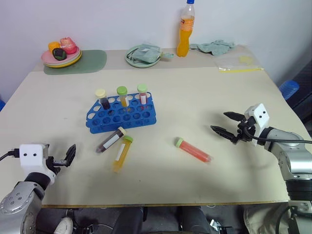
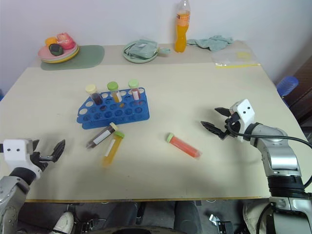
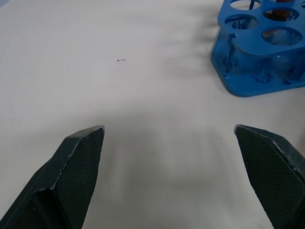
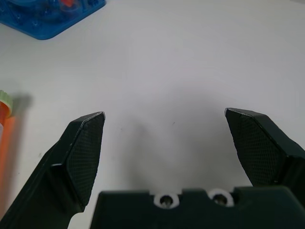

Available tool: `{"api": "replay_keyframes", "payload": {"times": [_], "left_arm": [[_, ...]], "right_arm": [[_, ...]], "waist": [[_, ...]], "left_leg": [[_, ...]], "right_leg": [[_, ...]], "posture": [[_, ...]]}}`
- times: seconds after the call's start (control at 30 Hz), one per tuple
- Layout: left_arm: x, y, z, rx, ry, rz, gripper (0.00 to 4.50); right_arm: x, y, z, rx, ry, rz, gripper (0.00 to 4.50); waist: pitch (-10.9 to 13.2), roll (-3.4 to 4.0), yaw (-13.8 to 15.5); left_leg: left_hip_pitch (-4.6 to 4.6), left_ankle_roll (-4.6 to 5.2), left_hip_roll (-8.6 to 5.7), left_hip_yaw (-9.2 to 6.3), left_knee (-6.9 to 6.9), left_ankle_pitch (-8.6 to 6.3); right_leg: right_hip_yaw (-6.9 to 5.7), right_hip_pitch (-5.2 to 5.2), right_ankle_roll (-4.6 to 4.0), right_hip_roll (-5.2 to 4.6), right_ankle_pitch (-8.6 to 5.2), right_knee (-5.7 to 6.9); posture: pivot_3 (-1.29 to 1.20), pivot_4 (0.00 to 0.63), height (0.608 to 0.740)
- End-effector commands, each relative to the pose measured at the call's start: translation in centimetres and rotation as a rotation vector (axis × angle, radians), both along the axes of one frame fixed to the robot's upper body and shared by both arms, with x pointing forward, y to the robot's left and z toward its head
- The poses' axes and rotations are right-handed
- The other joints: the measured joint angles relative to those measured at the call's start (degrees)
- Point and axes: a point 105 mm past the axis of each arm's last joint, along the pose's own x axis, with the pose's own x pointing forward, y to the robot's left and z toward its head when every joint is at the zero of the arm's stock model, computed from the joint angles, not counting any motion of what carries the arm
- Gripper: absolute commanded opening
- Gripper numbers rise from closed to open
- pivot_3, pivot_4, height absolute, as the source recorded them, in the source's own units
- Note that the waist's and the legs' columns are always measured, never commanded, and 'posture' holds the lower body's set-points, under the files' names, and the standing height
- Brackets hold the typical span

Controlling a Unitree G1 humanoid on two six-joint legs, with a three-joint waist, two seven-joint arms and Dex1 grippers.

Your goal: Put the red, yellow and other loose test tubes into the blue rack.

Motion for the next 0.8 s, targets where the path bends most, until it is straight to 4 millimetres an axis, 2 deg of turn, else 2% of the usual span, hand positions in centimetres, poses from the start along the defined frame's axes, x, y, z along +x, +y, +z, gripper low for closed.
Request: {"api": "replay_keyframes", "payload": {"times": [0.03,0.27,0.63,0.8], "left_arm": [[0.0,-0.6,1.1,0.036,-0.035,-0.017,4.49],[-0.1,-0.8,1.1,0.034,-0.033,-0.023,4.49],[0.3,-0.5,1.1,0.033,-0.047,-0.013,4.49],[1.0,-1.2,1.6,0.033,-0.075,-0.044,4.49]], "right_arm": [[0.3,0.2,1.0,-0.02,-0.043,0.016,4.47],[0.3,0.6,0.8,-0.011,-0.043,0.023,4.47],[0.6,0.3,1.0,-0.023,-0.02,-0.004,4.47],[0.7,1.3,1.9,-0.026,0.016,0.007,4.47]], "waist": [[0.0,0.0,-0.02],[0.0,0.0,0.0],[0.0,0.0,0.0],[0.0,0.0,-0.03]], "left_leg": [[0.0,0.0,0.0,0.0,0.0,0.0],[-0.01,0.0,0.01,0.02,0.0,0.0],[-0.01,0.0,0.01,0.02,0.0,0.0],[-0.02,0.0,0.01,0.02,0.0,0.0]], "right_leg": [[0.0,0.0,0.0,0.0,0.0,0.0],[0.01,-0.02,-0.01,0.01,0.0,0.0],[0.02,-0.03,-0.01,0.01,0.01,0.0],[0.02,-0.06,-0.01,0.01,0.01,0.0]], "posture": [[0.0,0.15,0.74],[0.0,0.15,0.74],[0.0,0.15,0.74],[0.0,0.15,0.74]]}}
